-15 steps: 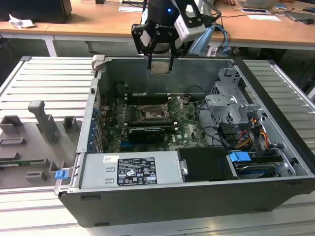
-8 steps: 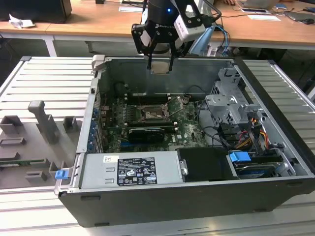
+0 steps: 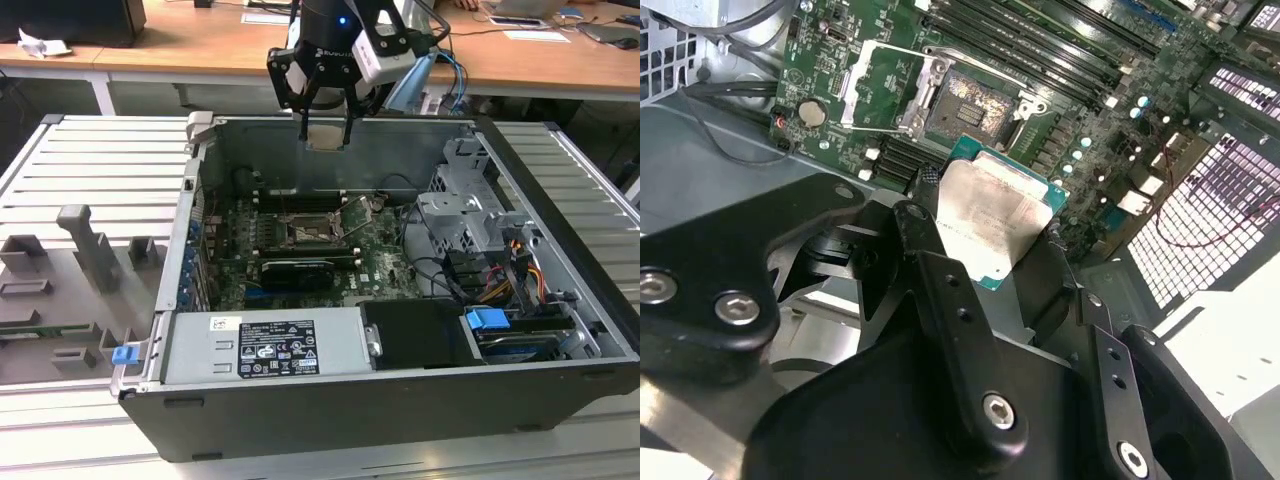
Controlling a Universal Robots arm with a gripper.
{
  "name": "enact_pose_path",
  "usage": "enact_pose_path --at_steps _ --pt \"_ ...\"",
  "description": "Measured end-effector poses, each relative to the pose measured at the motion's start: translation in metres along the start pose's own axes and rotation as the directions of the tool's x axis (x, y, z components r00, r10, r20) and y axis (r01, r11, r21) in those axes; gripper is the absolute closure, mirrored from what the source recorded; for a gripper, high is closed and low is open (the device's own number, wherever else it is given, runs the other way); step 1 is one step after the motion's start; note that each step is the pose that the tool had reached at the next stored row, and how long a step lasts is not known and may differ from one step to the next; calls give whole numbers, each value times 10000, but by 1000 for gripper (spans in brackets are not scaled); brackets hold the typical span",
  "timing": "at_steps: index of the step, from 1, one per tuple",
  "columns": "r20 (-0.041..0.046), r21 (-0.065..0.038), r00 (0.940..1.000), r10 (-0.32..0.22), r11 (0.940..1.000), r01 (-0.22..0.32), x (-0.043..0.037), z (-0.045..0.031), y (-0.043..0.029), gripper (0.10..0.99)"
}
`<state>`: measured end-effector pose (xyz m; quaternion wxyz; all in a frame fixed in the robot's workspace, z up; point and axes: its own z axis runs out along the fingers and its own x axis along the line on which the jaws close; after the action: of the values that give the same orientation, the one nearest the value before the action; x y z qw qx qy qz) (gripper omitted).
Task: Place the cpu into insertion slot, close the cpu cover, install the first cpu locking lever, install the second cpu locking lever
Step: 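Place the cpu into insertion slot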
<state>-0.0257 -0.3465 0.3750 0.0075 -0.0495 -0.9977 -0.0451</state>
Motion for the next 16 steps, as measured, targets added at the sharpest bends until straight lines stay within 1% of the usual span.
enact_pose_path --at_steps 10,16 --pt "25 -6 9996 281 9996 -281 0 0 0 545" --pt "51 -9 9983 573 9984 -573 0 2 0 545"
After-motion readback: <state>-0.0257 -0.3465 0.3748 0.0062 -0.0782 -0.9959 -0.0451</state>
